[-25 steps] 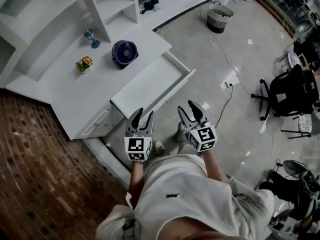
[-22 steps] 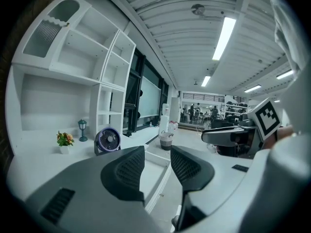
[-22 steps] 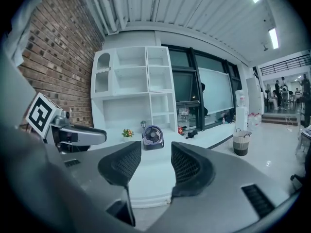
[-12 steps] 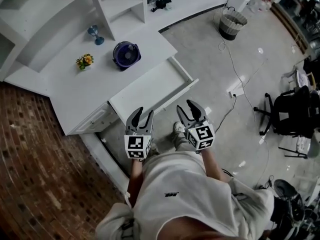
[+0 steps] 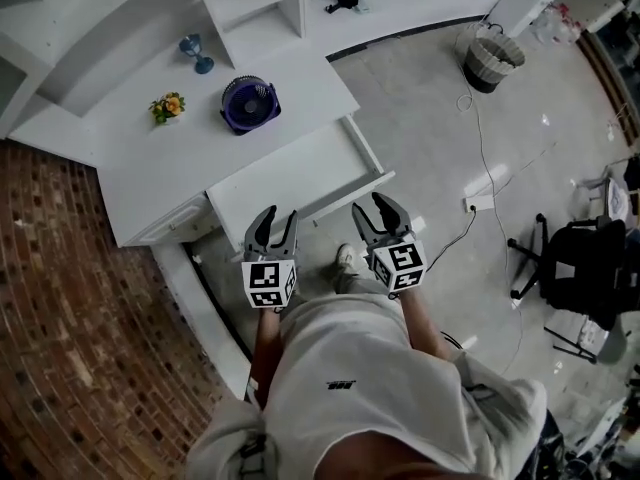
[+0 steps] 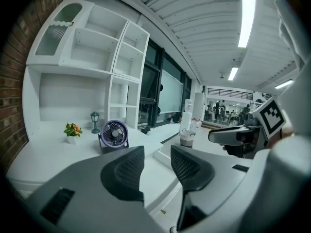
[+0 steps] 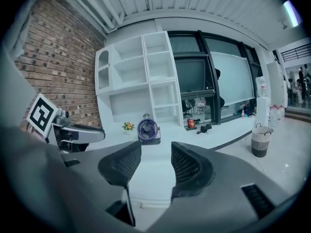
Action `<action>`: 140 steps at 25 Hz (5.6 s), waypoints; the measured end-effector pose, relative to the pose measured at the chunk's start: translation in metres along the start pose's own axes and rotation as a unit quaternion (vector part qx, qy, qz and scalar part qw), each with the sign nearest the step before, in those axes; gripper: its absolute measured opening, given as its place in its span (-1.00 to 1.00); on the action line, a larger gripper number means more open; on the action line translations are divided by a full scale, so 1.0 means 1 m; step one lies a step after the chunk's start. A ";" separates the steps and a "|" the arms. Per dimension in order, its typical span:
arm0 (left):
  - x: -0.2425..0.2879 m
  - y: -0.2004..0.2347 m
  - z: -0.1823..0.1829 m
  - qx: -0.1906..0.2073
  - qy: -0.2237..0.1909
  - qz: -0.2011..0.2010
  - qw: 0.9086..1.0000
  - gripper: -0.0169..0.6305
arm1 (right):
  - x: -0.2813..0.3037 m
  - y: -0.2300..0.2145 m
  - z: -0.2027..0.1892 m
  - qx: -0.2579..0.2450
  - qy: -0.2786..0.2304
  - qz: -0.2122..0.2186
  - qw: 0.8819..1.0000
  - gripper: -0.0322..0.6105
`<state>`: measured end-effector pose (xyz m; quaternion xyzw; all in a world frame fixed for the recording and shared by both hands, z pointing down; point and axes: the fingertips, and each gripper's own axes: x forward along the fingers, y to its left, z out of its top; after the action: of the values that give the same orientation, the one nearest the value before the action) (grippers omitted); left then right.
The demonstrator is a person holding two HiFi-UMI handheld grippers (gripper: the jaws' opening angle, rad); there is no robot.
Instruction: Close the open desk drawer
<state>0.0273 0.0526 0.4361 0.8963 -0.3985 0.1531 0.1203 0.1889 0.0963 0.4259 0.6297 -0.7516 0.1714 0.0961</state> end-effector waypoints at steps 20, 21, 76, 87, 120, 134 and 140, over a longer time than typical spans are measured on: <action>0.038 -0.001 -0.088 -0.089 0.083 0.131 0.984 -0.26 | 0.062 -0.055 -0.086 0.024 0.089 0.097 0.991 -0.29; 0.038 0.001 -0.095 -0.093 0.089 0.134 0.983 -0.26 | 0.065 -0.054 -0.093 0.026 0.096 0.098 0.990 -0.29; 0.043 0.065 -0.273 -0.244 0.197 0.230 0.921 -0.12 | 0.142 -0.075 -0.239 -0.006 0.233 0.015 0.972 -0.07; 0.057 0.081 -0.268 -0.237 0.199 0.228 0.923 -0.13 | 0.164 -0.081 -0.233 -0.006 0.229 0.010 0.973 -0.07; 0.084 0.121 -0.252 -0.208 0.207 0.175 0.940 -0.20 | 0.216 -0.081 -0.218 0.015 0.232 -0.035 0.972 -0.08; 0.093 0.131 -0.247 -0.200 0.210 0.172 0.942 -0.24 | 0.230 -0.082 -0.211 0.015 0.229 -0.028 0.973 -0.07; 0.099 0.136 -0.244 -0.193 0.215 0.180 0.940 -0.21 | 0.237 -0.084 -0.208 0.010 0.230 -0.017 0.973 -0.07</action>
<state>-0.0554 -0.0206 0.7109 0.7148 -0.5394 0.2815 0.3447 0.2113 -0.0536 0.7147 0.5875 -0.6966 0.3171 0.2629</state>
